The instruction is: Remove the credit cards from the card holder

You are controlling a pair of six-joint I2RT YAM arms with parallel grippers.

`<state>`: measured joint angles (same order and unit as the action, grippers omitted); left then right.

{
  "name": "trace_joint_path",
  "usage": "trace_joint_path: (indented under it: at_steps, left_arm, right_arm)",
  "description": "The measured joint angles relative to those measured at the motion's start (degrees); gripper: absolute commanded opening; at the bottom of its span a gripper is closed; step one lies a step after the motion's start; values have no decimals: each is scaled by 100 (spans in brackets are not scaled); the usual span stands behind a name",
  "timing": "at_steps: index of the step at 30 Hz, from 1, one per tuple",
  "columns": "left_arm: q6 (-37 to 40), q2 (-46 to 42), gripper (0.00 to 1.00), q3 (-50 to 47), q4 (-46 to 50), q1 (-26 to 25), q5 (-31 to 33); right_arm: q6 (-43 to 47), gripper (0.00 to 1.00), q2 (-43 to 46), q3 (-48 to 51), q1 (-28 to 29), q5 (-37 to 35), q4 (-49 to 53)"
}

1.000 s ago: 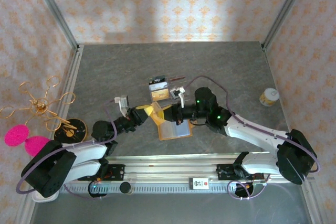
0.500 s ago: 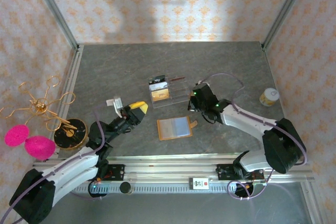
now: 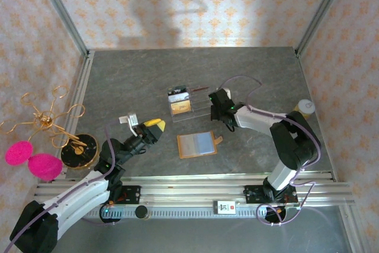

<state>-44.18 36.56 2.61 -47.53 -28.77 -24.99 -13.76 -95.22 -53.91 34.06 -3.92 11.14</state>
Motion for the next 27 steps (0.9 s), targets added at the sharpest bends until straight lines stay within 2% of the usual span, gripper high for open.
trace_joint_path:
  at_steps: [6, 11, 18, 22, 27]
  left_arm:
    - [122, -177, 46, -2, 184, 0, 24]
    - [170, -199, 46, -11, 240, 0, 66]
    - [227, -223, 47, -13, 387, 0, 160]
    - [223, -378, 49, -15, 546, 0, 304]
    - [225, -734, 49, -7, 857, 0, 487]
  right_arm:
    - [68, 0, 146, 164, 79, 614, -136]
    - [151, 0, 315, 260, 428, 1102, -179]
    - [256, 0, 894, 273, 769, 1353, -79]
    - [715, 0, 1416, 223, 962, 1340, -22]
    - [1794, 0, 1088, -376, 1307, 1676, -92]
